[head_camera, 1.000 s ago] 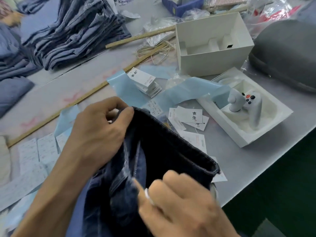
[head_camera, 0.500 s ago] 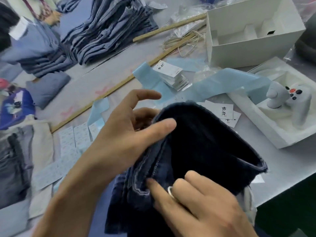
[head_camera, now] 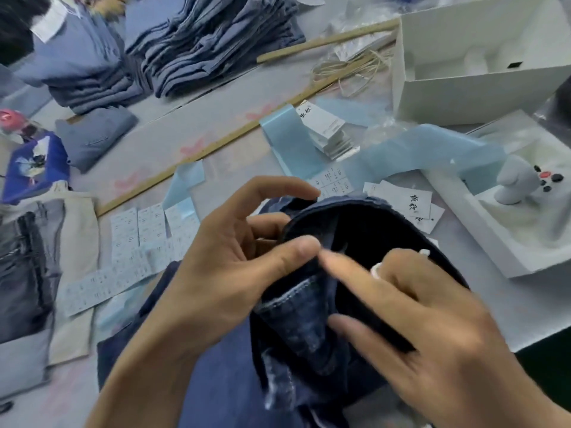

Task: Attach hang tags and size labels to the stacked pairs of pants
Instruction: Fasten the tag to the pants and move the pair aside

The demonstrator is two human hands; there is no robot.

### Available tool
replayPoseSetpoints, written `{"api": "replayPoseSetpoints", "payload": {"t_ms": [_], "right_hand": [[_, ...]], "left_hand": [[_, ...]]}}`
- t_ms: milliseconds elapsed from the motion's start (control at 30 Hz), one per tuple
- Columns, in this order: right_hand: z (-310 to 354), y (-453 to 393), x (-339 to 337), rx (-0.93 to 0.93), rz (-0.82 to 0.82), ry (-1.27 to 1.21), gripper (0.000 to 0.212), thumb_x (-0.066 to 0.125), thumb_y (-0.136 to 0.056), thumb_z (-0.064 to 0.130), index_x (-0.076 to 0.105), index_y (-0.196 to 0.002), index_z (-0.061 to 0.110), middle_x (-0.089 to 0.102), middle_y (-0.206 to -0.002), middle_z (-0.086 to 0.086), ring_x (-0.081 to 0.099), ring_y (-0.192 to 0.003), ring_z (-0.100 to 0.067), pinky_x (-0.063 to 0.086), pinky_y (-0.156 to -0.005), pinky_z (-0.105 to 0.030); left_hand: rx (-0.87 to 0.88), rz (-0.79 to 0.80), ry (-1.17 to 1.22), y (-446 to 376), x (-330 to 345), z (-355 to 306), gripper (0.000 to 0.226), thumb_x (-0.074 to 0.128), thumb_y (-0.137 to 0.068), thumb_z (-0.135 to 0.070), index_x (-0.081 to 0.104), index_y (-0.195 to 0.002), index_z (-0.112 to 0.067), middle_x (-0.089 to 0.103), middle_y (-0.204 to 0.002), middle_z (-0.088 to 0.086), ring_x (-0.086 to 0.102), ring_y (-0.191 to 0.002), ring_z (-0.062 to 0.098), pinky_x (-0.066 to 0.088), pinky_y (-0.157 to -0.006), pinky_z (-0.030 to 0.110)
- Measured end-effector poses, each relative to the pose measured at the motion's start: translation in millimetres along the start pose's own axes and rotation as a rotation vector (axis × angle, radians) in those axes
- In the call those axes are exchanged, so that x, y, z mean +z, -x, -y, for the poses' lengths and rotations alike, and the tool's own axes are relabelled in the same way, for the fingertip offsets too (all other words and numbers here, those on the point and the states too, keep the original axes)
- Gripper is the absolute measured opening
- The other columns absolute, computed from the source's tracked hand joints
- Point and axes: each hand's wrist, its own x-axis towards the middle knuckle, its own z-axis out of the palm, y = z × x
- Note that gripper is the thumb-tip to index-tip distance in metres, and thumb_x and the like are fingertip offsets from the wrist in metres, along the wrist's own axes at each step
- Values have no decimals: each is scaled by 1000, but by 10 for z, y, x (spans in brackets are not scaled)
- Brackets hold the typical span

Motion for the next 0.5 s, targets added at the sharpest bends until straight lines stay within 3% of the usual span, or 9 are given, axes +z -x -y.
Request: {"api": "replayPoseSetpoints", "payload": {"t_ms": [67, 133, 200, 267, 400, 500], "right_hand": [[40, 5, 29, 34, 6, -79, 26, 68, -95, 22, 73, -118, 9, 49, -86, 1, 47, -74, -14, 44, -70, -23], [89, 46, 44, 46, -60, -75, 8, 72, -94, 17, 74, -93, 9, 50, -79, -1, 47, -68, -18, 43, -64, -25], [160, 138, 85, 38, -90, 4, 17, 70, -96, 18, 74, -82, 9, 48, -73, -4, 45, -62, -22, 43, -57, -31], [241, 240, 150, 25, -78, 47, 20, 66, -97, 17, 73, -79, 10, 45, -70, -3, 42, -60, -21, 41, -52, -35], [290, 295, 208, -48, -39, 133, 10, 72, -87, 7, 74, -78, 12, 44, -67, -2, 41, -58, -19, 35, -53, -34], [203, 347, 166, 49, -111, 36, 13, 67, -95, 17, 79, -101, 17, 44, -73, 0, 40, -64, -11, 42, -59, -24]], "left_hand": [[44, -55, -39, 2, 55, -4, 28, 71, -89, -12, 67, -115, -21, 71, -81, 19, 72, -64, 28, 59, -55, 35], [86, -198, -88, 4, 62, -1, 22, 69, -91, -11, 69, -110, -21, 69, -76, 21, 68, -58, 36, 57, -48, 39], [100, -320, -114, 28, 55, 18, 21, 67, -92, -13, 68, -111, -23, 68, -74, 22, 63, -56, 46, 54, -44, 51], [101, -384, -116, 64, 71, 39, 22, 67, -92, -16, 67, -111, -27, 69, -76, 23, 59, -57, 53, 51, -43, 58], [42, -428, 55, 135, 77, 108, 21, 66, -91, -12, 69, -102, -30, 74, -78, 17, 69, -56, 31, 58, -53, 36], [33, -405, 34, 166, -11, 122, 21, 63, -92, -11, 70, -103, -27, 74, -82, 19, 72, -61, 29, 59, -56, 37]]}}
